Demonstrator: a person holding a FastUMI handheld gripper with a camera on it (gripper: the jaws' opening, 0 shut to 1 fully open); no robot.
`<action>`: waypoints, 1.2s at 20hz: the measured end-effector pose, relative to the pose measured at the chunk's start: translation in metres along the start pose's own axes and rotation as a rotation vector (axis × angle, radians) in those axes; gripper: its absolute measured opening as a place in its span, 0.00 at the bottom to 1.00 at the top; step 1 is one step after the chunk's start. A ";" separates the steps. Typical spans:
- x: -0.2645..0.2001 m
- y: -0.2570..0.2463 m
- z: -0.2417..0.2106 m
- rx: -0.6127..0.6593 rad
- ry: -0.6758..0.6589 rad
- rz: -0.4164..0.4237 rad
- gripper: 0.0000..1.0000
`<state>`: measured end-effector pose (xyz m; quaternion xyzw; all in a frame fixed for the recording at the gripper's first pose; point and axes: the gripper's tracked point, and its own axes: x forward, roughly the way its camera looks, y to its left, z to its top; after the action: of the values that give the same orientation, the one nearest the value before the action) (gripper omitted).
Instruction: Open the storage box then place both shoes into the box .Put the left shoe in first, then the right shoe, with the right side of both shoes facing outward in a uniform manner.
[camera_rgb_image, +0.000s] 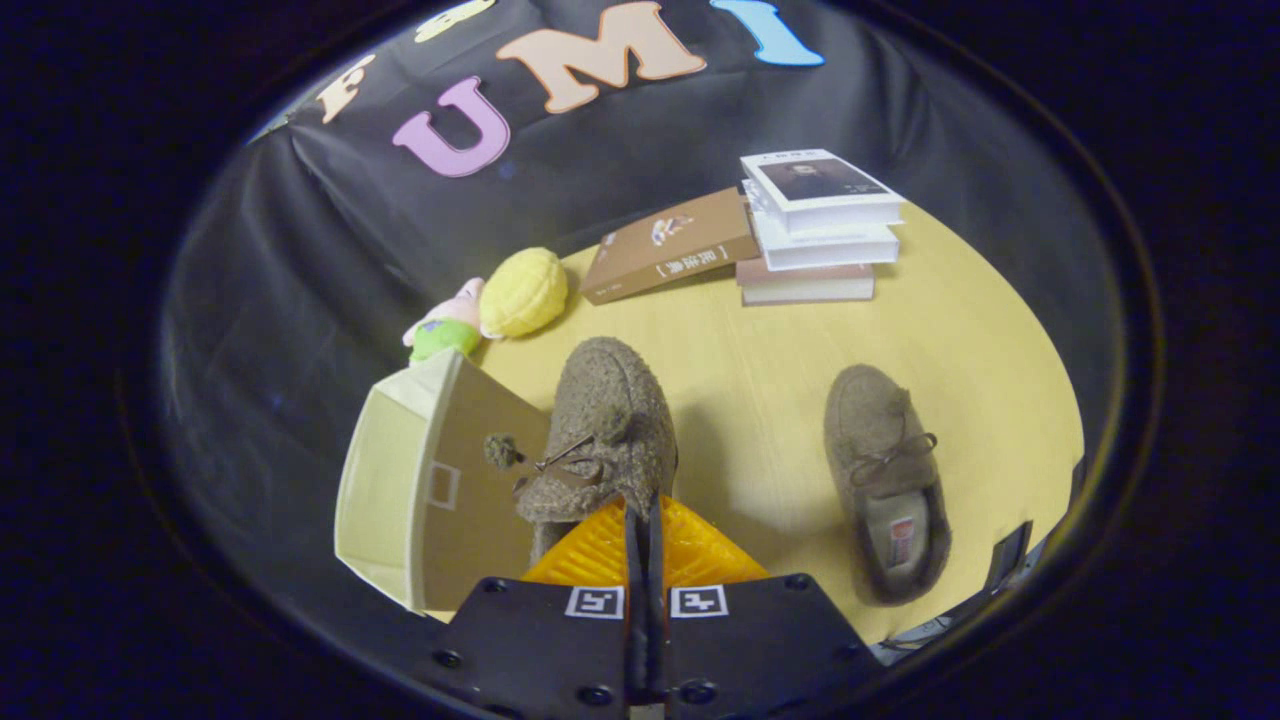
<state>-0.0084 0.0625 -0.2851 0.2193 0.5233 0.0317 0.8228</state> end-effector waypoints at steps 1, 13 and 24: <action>-0.004 0.012 0.003 0.002 -0.004 0.013 0.03; -0.006 0.161 0.021 -0.020 -0.030 0.161 0.03; 0.071 0.221 -0.052 -0.061 0.101 0.106 0.03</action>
<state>0.0178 0.2991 -0.2769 0.2196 0.5507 0.1021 0.7988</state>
